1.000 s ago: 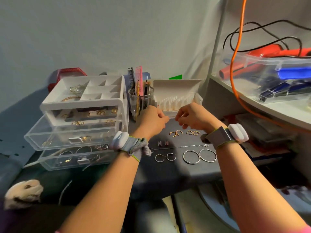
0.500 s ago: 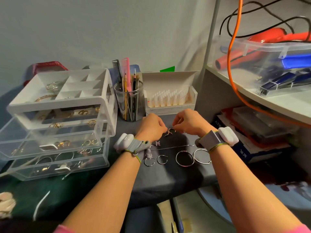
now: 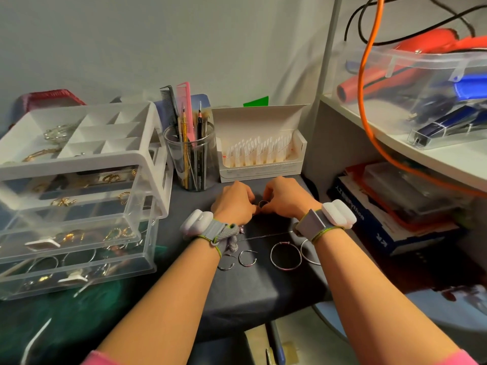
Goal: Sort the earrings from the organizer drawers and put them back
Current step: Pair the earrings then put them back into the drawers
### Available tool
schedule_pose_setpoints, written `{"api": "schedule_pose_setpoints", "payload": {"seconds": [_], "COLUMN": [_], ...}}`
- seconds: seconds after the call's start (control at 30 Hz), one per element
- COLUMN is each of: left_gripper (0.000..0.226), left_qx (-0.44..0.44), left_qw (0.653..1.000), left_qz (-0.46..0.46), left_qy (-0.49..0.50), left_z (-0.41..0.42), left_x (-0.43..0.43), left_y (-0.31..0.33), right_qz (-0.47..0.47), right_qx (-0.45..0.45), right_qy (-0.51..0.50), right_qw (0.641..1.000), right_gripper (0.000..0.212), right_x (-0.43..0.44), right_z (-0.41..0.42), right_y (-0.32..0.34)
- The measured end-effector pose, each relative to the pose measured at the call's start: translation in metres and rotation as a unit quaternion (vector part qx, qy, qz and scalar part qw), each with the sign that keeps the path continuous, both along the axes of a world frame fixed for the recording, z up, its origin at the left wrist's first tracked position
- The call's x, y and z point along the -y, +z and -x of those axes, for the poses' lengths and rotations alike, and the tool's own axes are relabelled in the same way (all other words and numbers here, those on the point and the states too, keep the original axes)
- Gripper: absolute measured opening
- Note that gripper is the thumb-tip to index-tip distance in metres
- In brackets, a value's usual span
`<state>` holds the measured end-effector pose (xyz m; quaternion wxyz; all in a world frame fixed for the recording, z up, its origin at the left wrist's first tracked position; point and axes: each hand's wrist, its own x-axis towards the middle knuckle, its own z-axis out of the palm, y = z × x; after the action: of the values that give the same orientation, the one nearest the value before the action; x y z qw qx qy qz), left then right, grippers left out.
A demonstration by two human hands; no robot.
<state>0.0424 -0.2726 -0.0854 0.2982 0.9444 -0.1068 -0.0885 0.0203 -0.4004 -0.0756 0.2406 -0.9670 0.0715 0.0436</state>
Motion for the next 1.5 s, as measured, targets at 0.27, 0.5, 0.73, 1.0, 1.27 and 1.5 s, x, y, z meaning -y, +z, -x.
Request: {"api": "schedule_pose_setpoints", "payload": {"seconds": [0.27, 0.5, 0.73, 1.0, 1.27, 1.5], "left_gripper": [0.019, 0.026, 0.024, 0.023, 0.022, 0.022], "left_qx": [-0.002, 0.003, 0.024, 0.044, 0.043, 0.035], "left_qw": [1.000, 1.000, 0.999, 0.997, 0.994, 0.980], "left_qz": [-0.011, 0.014, 0.033, 0.052, 0.082, 0.185], "left_qy": [0.000, 0.008, 0.027, 0.039, 0.049, 0.072], "left_z": [-0.003, -0.001, 0.002, 0.007, 0.010, 0.013], "left_x": [0.001, 0.001, -0.005, -0.010, -0.017, -0.026], "left_y": [-0.001, -0.004, -0.001, 0.009, 0.015, 0.030], "right_qz": [0.001, 0.009, 0.011, 0.032, -0.011, -0.242], "right_qx": [0.005, 0.022, 0.010, -0.016, 0.003, 0.026], "right_qy": [-0.002, -0.022, -0.011, -0.015, -0.018, -0.033], "right_qw": [1.000, 0.999, 1.000, 0.999, 1.000, 0.969], "right_gripper": [0.026, 0.016, 0.020, 0.038, 0.009, 0.007], "right_x": [0.001, 0.002, -0.003, -0.007, -0.005, -0.005], "right_z": [-0.004, -0.003, -0.002, -0.003, 0.002, 0.016], "right_y": [-0.004, -0.008, -0.006, -0.007, -0.003, 0.012]}}
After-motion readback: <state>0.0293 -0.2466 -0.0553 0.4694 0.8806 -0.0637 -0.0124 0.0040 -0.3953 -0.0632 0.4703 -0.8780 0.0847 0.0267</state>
